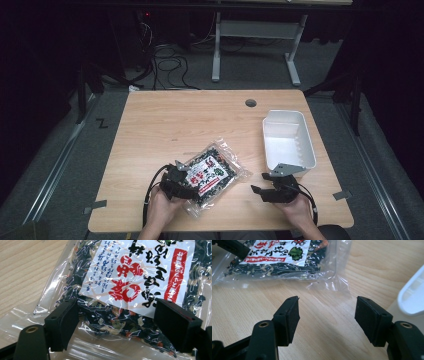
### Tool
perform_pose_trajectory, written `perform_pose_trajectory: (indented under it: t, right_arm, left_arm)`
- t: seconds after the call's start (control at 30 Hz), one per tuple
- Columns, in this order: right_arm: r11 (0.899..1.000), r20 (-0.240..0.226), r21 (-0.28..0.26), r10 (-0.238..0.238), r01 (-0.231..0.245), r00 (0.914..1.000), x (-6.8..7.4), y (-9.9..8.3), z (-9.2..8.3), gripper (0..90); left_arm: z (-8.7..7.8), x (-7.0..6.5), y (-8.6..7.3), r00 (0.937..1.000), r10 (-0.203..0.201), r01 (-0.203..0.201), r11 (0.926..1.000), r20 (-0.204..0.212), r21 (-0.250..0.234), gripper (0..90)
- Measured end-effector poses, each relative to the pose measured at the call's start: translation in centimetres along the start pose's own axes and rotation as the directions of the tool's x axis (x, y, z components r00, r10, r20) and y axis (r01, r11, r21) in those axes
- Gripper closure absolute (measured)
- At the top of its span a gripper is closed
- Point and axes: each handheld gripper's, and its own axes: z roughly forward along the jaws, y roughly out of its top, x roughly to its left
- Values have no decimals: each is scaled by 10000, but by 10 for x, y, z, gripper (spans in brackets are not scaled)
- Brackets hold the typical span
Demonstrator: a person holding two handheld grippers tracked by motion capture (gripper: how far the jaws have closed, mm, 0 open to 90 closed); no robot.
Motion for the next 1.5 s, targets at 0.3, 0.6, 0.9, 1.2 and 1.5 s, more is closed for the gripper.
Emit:
perform_pose_trajectory:
  t: [0.3,0.6,0.9,1.2,1.5]
  right_arm:
    - [9991,-422,435,47,-29,9991,5,15,13,353]
    - [9943,-309,1035,294,-260,9991,4,32,31,346]
    - [9889,321,1456,258,-302,9992,-3,53,46,415]
    - [9673,622,2407,675,-806,9958,-11,64,66,434]
    - [9458,219,2851,1560,-1557,9875,-17,62,75,437]
  left_arm:
    - [-1,-5,-2,9995,254,-256,9996,201,84,203]
    - [-2,-6,-3,9989,412,-415,9991,238,105,202]
    - [-2,-6,-3,9989,420,-421,9991,215,53,200]
    - [-1,-6,-3,9989,453,-453,9990,91,37,187]
    - [-2,-7,-3,9984,559,-559,9984,9,-3,180]
